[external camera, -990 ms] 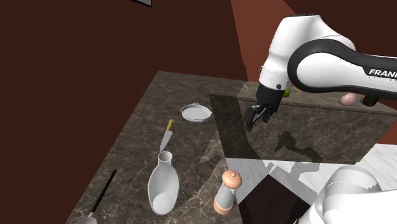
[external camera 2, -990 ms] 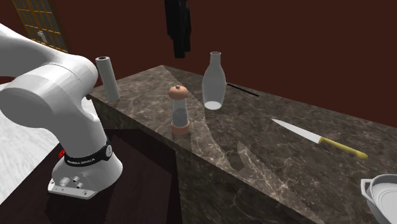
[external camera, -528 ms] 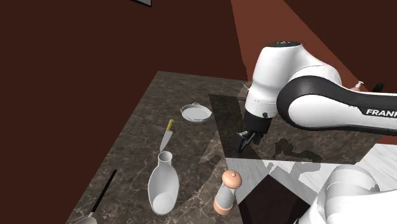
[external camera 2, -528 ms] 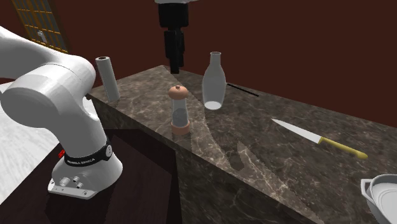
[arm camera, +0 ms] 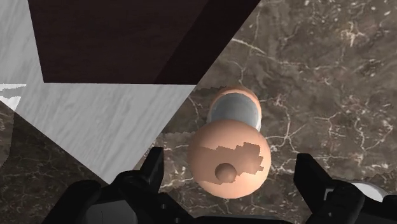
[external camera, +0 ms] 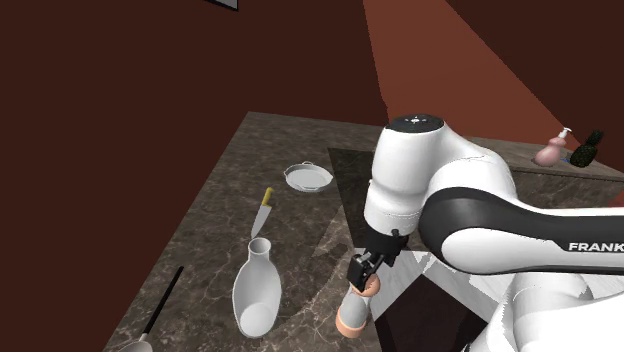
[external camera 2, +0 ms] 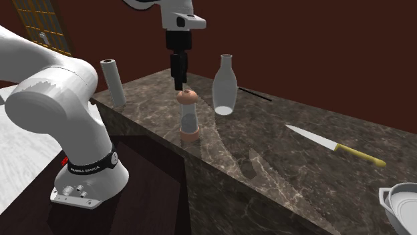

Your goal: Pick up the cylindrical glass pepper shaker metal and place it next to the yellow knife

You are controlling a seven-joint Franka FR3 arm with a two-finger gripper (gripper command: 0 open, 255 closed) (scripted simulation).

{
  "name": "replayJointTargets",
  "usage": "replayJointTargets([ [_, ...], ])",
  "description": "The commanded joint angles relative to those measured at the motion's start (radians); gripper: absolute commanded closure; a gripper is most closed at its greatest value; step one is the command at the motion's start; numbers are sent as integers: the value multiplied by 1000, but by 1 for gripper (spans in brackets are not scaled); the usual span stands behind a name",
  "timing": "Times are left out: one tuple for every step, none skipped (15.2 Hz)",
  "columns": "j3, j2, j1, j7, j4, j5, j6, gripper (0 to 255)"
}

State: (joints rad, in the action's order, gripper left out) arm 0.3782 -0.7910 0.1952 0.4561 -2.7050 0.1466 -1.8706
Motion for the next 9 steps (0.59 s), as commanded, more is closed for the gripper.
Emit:
replayJointTargets([
  [11, 9, 4, 7, -21, 8, -28, 0],
  [13, 12, 5, 7, -33, 10, -43, 0],
  [16, 16, 5, 7, -44, 11, -58, 0],
  [18, 19, 5, 7, -56, 13, -73, 0],
  [20, 23, 6, 7, -68, 15, -89, 0],
  [24, 31, 6, 7, -85, 18, -113, 0],
  [24, 31, 6, 7, -85, 18, -113, 0],
  [24, 31, 6, 7, -85, 18, -113, 0],
  [24, 31, 6, 7, -85, 18, -113, 0],
])
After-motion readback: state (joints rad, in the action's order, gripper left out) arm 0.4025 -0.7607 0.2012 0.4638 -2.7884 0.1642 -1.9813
